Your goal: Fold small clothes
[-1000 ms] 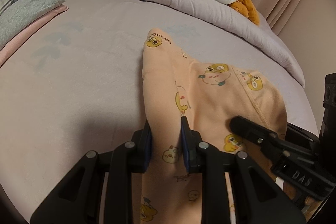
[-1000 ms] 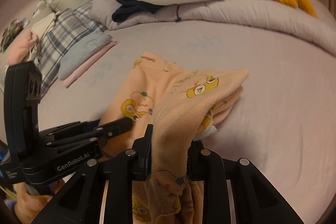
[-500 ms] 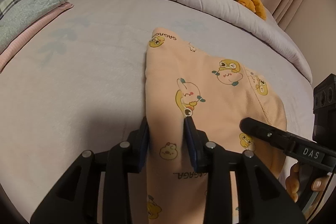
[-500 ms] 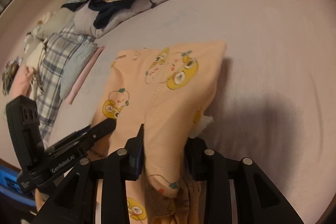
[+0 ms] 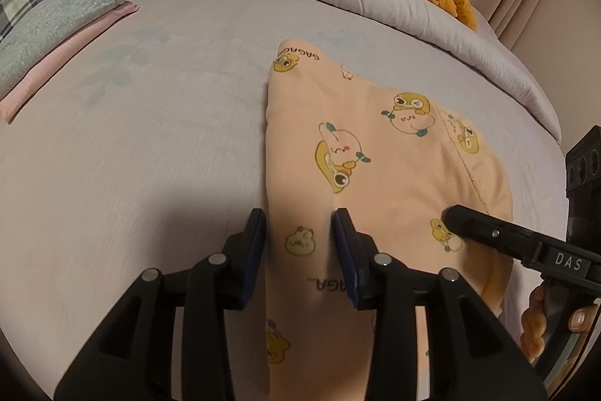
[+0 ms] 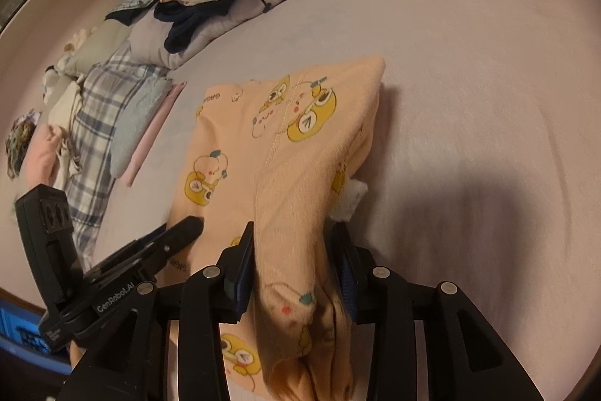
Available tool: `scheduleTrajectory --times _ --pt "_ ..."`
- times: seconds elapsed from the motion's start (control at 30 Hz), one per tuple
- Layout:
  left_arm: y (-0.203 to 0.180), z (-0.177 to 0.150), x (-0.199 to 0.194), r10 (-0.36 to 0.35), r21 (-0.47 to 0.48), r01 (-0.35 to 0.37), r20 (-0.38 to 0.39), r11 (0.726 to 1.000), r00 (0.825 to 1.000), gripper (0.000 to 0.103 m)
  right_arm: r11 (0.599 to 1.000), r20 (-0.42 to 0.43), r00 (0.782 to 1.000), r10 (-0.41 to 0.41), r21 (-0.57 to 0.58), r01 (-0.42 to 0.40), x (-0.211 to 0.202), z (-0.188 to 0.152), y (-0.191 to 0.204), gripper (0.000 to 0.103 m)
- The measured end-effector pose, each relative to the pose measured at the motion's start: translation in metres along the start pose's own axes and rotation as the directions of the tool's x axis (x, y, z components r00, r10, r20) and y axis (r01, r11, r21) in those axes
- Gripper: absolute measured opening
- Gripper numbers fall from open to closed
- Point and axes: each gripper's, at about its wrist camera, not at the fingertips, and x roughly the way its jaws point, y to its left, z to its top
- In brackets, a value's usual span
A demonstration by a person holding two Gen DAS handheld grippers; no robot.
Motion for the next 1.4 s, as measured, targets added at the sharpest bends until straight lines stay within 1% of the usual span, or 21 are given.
scheduleTrajectory --times 0.47,0.73,1.03,1.4 --pt "-0.006 -0.013 -0.010 0.031 0.019 -0.031 -0.002 0.999 1.000 0.039 0.994 -0.010 0.997 -0.073 -0.082 0.071 -0.005 -0.008 0.010 0.042" --pt "-0.008 -0.017 -0.012 0.040 0.021 -0.040 -0.006 0.999 0.999 0.039 0.981 -0.002 0.992 -0.123 -0.149 0.121 -0.008 -0.015 0.019 0.045" --pt "-0.006 -0.025 -0.017 0.052 0.022 -0.052 -0.018 0.998 0.998 0.044 0.980 0.001 0.992 -0.127 -0.154 0.125 -0.009 -0.018 0.016 0.047" --pt "-0.009 -0.034 -0.019 0.071 0.025 -0.071 -0.033 0.997 0.997 0.045 0.973 0.000 0.990 -0.141 -0.184 0.138 -0.012 -0.027 0.018 0.048"
